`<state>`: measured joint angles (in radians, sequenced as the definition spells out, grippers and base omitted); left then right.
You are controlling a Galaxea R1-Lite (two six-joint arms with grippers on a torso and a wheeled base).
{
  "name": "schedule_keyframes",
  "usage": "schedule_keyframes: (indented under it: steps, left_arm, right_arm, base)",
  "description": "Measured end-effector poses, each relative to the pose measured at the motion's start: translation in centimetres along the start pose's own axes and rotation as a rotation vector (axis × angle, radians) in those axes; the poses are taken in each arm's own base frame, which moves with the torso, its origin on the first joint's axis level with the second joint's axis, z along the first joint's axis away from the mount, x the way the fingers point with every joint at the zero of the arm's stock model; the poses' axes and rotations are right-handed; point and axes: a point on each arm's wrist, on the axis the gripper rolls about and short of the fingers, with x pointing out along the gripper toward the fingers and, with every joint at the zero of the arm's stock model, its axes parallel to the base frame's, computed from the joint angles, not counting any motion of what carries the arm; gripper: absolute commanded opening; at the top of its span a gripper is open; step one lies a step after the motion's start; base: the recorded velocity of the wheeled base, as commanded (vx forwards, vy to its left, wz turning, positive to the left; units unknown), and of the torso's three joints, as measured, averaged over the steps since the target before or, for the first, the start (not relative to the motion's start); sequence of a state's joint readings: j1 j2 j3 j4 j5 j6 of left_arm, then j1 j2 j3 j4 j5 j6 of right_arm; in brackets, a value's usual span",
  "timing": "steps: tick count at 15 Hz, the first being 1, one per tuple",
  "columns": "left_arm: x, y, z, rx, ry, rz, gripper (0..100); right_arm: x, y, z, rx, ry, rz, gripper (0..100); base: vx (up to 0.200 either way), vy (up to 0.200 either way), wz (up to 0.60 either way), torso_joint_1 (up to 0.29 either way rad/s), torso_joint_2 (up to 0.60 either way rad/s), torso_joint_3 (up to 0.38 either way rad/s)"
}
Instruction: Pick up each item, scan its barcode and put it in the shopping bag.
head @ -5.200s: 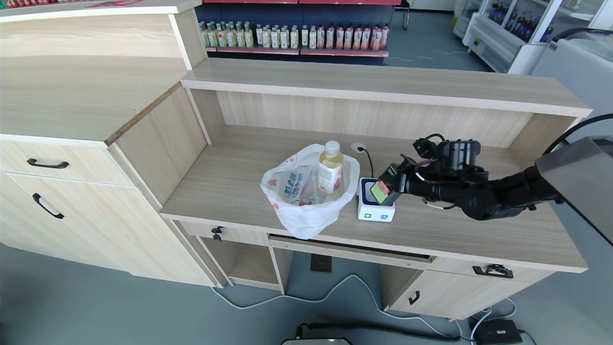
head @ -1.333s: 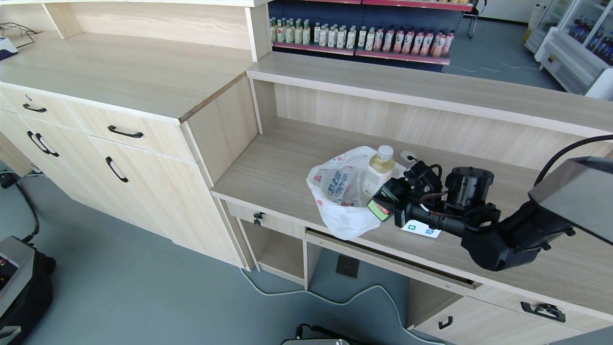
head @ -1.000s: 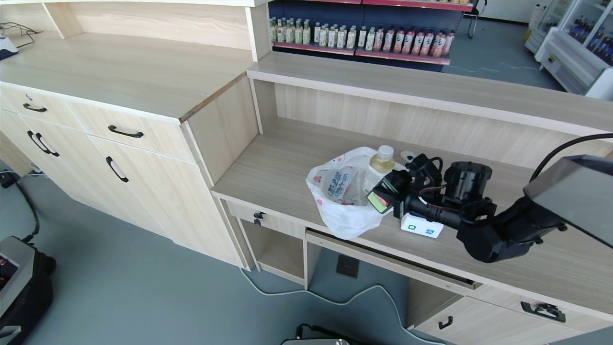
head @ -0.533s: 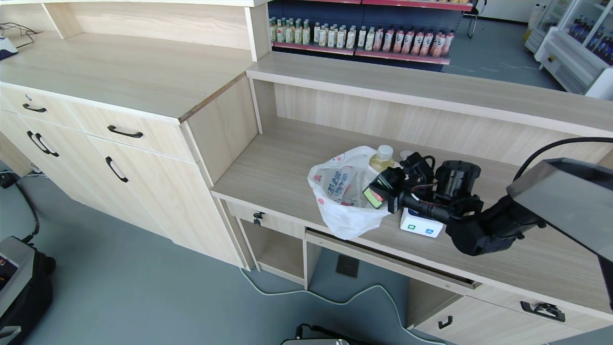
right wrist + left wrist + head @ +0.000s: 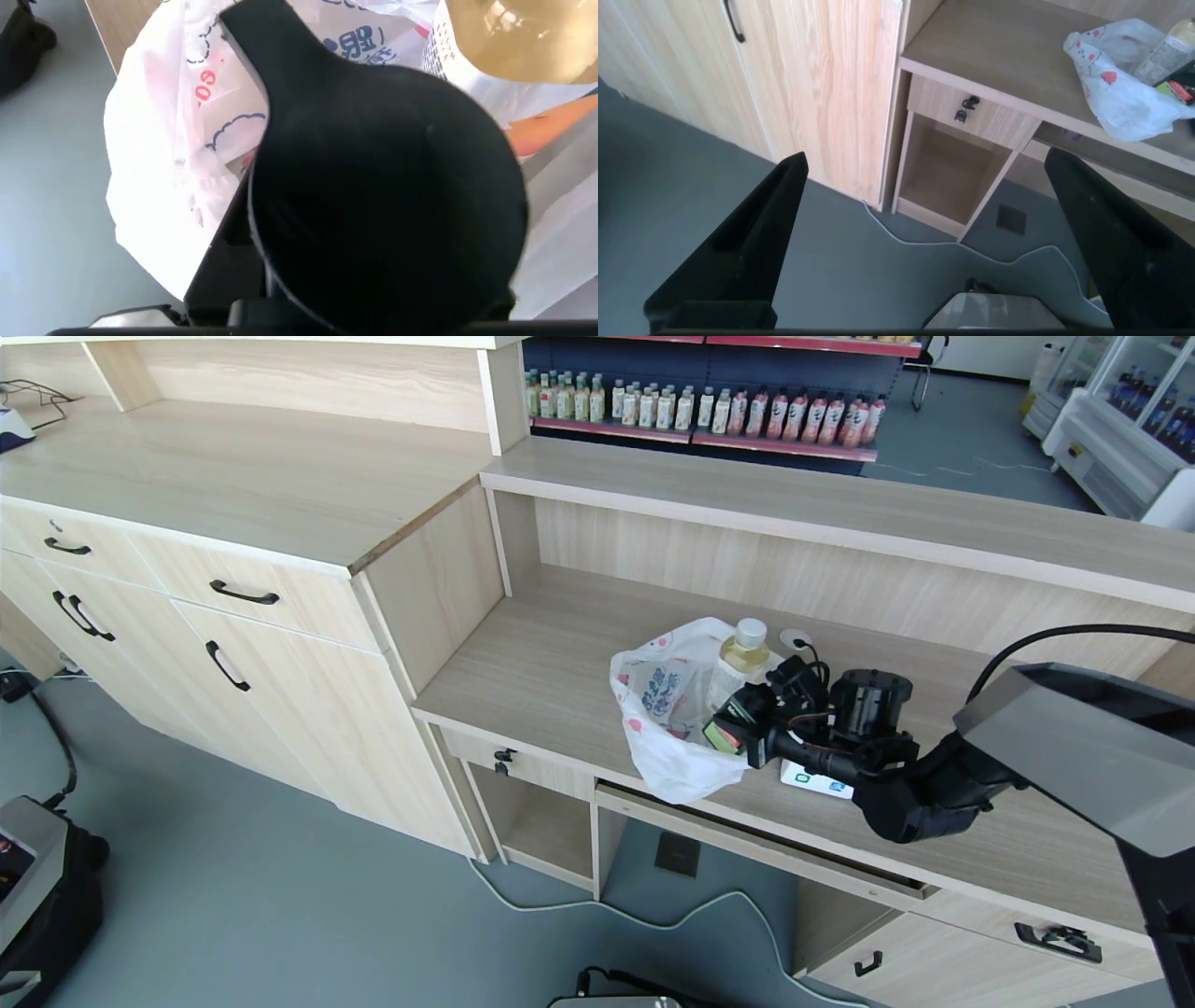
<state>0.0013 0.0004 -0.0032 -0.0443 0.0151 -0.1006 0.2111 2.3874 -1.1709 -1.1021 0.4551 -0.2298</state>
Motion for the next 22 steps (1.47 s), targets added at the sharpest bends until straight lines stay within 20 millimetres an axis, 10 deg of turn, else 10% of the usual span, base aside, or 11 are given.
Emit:
schedule_keyframes:
  steps: [9,10,17,22]
  left_arm:
    - [0.0,0.0,0.0,0.000,0.000,0.000,100]
    - [0.0,0.0,0.0,0.000,0.000,0.000,100]
    - [0.0,0.0,0.0,0.000,0.000,0.000,100]
    - [0.0,0.0,0.0,0.000,0.000,0.000,100]
  right_arm:
    - [0.1,-0.2,-1.5,0.012,0.031,-0.006,0]
    - [0.0,-0.4,-1.7,0.012,0.034,-0.008,100]
    - [-0.5,-0.8,-0.9,0.031,0.055,-0.016,100]
    - [-5.4,-0.4,4.5,0.040,0.089,-0.028,100]
  base:
    - [0.000,0.000,0.00,0.000,0.00,0.000]
    - [0.000,0.000,0.00,0.000,0.00,0.000]
    - [0.000,0.000,0.00,0.000,0.00,0.000]
    - [0.000,0.000,0.00,0.000,0.00,0.000]
